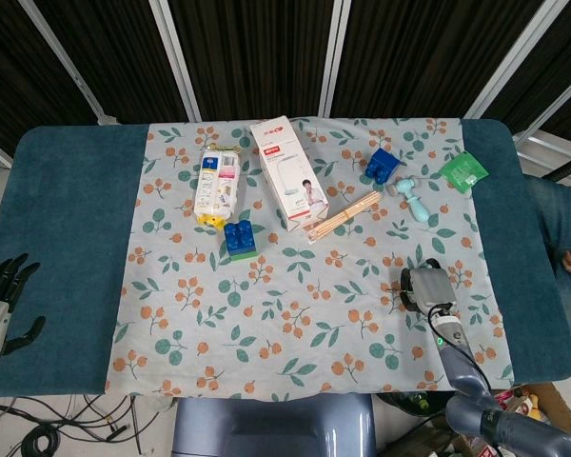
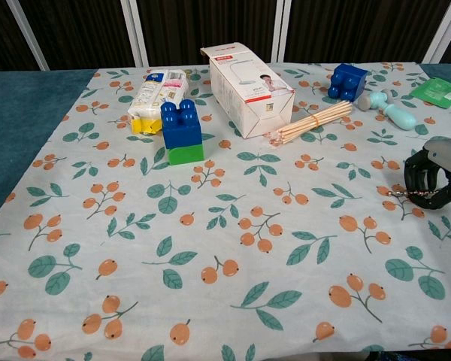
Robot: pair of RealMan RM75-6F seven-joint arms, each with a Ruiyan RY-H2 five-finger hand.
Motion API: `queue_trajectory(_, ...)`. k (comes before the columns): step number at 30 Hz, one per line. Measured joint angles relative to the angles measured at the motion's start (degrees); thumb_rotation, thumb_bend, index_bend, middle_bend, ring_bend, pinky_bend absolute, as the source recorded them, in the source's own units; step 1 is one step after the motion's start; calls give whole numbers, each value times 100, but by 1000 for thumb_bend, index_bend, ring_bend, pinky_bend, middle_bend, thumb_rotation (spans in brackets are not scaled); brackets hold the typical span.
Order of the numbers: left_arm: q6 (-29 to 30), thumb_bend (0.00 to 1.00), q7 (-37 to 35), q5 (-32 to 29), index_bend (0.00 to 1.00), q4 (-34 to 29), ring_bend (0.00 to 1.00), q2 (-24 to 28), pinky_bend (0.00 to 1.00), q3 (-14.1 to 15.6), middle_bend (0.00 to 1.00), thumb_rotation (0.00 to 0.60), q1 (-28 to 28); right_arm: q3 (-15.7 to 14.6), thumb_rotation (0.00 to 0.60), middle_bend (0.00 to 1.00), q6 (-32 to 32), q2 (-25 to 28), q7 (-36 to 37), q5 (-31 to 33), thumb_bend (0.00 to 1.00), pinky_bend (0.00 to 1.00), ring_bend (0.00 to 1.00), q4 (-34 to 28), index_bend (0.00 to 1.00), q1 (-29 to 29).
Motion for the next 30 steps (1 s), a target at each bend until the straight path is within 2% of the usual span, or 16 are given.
queue_trajectory(30, -4, 331, 11, -3, 89, -23, 7, 3, 21, 1, 14, 600, 2, 19, 600, 521, -39, 58, 44, 4, 394, 154, 465, -93, 649, 10)
